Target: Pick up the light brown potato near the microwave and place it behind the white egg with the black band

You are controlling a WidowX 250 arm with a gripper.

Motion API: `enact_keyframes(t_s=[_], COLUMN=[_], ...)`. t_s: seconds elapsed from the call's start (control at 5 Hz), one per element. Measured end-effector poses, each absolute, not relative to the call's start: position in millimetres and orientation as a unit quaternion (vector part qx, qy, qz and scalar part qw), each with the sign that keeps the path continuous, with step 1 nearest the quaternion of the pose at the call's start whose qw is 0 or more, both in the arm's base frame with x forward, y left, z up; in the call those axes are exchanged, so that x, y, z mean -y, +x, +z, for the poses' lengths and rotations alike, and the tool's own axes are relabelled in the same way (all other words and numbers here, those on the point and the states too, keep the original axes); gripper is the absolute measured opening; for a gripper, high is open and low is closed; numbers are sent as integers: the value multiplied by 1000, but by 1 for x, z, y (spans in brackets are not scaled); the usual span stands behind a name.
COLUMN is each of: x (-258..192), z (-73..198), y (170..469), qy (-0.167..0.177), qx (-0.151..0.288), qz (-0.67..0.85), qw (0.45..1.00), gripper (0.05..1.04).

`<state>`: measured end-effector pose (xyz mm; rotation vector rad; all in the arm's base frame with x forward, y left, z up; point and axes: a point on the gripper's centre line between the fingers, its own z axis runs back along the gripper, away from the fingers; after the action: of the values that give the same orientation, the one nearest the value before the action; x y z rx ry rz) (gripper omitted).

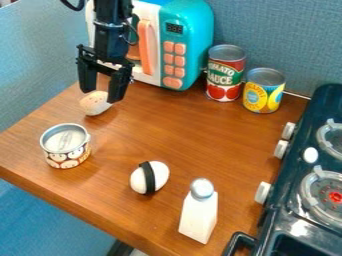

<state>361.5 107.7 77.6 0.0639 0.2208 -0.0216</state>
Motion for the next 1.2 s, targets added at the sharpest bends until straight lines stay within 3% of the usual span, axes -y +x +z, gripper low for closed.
enact_keyframes(t_s=[0.2, 0.6, 1.2], x=[-105, -118, -141], z=[60, 57, 61], y=[357, 356, 380], qy=[23, 3, 16], qx=[-135, -122, -61], qz=[-12, -7, -18], qw=[991, 992, 998], gripper=[998, 998, 999])
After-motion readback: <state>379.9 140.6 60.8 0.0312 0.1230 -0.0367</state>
